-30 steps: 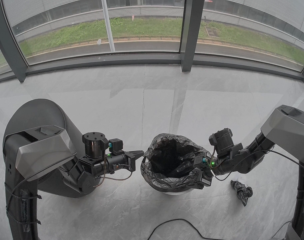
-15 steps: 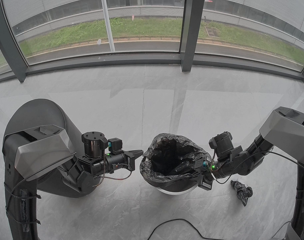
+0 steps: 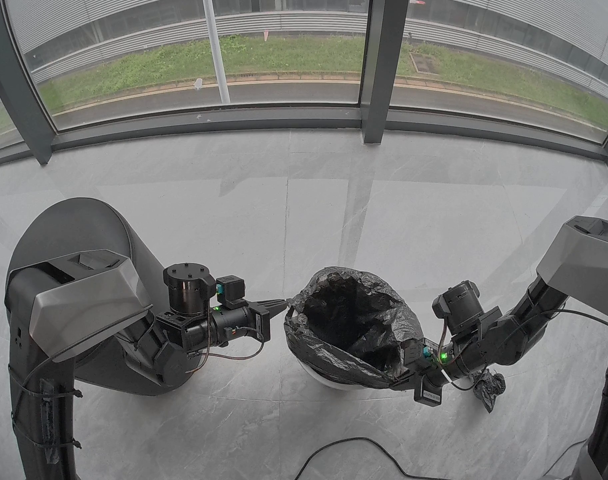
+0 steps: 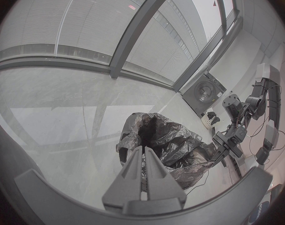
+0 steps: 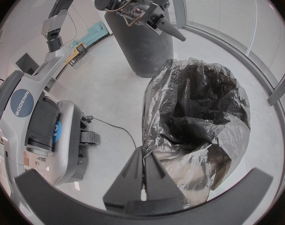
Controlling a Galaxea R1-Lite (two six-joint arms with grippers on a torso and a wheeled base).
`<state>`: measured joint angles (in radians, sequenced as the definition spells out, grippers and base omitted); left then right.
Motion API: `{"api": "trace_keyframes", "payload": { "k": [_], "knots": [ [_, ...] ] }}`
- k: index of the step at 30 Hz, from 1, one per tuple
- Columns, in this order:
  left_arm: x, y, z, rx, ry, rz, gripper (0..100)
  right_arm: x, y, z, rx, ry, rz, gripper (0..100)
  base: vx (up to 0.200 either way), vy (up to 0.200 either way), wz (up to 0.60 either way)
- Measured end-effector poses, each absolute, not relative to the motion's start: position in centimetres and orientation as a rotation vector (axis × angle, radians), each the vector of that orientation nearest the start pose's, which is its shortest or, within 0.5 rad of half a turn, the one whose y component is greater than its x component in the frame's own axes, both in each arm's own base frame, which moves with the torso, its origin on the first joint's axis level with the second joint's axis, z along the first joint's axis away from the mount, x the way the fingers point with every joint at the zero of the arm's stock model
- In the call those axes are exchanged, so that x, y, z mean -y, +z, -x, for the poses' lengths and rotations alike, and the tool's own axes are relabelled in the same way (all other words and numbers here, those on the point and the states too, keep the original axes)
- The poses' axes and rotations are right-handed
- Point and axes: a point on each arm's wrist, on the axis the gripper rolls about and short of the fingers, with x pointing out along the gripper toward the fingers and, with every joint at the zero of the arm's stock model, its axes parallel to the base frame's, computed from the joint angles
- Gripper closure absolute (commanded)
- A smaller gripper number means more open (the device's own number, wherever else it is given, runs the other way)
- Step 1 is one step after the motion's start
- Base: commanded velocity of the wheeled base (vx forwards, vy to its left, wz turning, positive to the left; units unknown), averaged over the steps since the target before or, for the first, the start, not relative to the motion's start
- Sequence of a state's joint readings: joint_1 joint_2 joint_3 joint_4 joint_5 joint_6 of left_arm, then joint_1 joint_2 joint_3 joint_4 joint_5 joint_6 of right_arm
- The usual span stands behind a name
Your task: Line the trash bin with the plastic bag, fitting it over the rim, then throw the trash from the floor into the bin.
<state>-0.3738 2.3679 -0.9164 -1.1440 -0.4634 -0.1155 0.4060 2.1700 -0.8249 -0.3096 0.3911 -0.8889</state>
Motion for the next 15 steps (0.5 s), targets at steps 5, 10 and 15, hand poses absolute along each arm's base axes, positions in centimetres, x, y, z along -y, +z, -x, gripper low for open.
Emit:
{"api": "trace_keyframes", "payload": {
  "k": [5,10,15],
  "knots": [
    [15.8,1.4,-37.4,-0.367,-0.811,0.122,100,-14.0,0.2,-30.2,-0.68,1.151,0.769,100,0.0,0.0,0.0],
    [15.8,1.4,-37.3,-0.368,-0.811,0.122,100,-14.4,-0.3,-31.2,-0.674,1.15,0.768,0,0.0,0.0,0.0],
    [15.8,1.3,-37.4,-0.369,-0.812,0.122,100,-14.3,-1.1,-30.6,-0.682,1.219,0.736,0,0.0,0.0,0.0]
  ]
}}
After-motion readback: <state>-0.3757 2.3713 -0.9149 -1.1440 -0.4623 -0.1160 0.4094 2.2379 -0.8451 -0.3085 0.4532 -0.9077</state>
